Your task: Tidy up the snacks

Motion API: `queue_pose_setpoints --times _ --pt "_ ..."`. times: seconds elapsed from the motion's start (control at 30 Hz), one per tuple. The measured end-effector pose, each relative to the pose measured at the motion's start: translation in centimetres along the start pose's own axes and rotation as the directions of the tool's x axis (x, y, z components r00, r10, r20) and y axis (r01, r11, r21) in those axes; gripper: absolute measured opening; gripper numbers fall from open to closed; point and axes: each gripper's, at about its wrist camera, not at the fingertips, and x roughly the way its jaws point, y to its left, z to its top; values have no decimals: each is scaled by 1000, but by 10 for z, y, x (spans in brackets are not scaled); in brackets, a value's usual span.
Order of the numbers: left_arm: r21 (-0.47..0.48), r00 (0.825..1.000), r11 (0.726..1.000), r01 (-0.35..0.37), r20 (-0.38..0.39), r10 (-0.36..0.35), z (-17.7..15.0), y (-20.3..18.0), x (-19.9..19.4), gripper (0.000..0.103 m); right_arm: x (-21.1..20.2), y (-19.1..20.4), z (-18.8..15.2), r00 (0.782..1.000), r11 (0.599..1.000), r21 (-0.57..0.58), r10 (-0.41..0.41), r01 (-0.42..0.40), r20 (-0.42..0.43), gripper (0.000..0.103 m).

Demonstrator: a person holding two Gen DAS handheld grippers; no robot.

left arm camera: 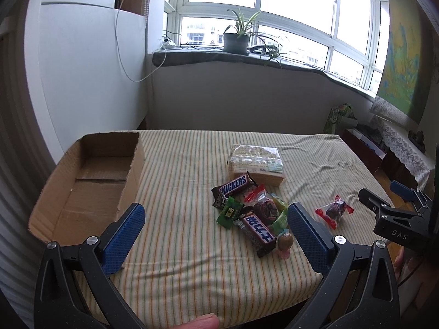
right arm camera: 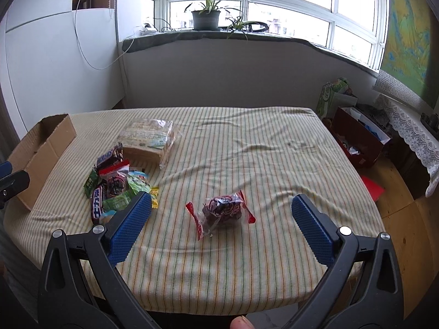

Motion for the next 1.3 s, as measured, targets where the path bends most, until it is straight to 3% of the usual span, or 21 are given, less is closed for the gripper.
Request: queue_pose_setpoints --times 0.17,0.37,0.8,1.13,1.3 --pt "-3 992 1000 1 -126 -2 -39 2 41 103 26 -3 -35 995 1000 2 -5 5 -102 103" --pt "3 972 1000 -15 -236 15 -75 9 59 103 31 -9 -49 989 1000 12 -9 11 -145 103" --pt "3 968 1000 -2 -252 2 -71 5 70 103 45 -13 -47 987 1000 26 11 -8 -159 103" --pt "-33 967 999 -1 -255 -8 -34 7 115 103 75 -18 -32 986 997 32 70 -66 -152 103" --pt "-49 969 998 36 -242 -47 -19 10 134 103 84 -23 -29 984 995 51 98 -91 -150 103"
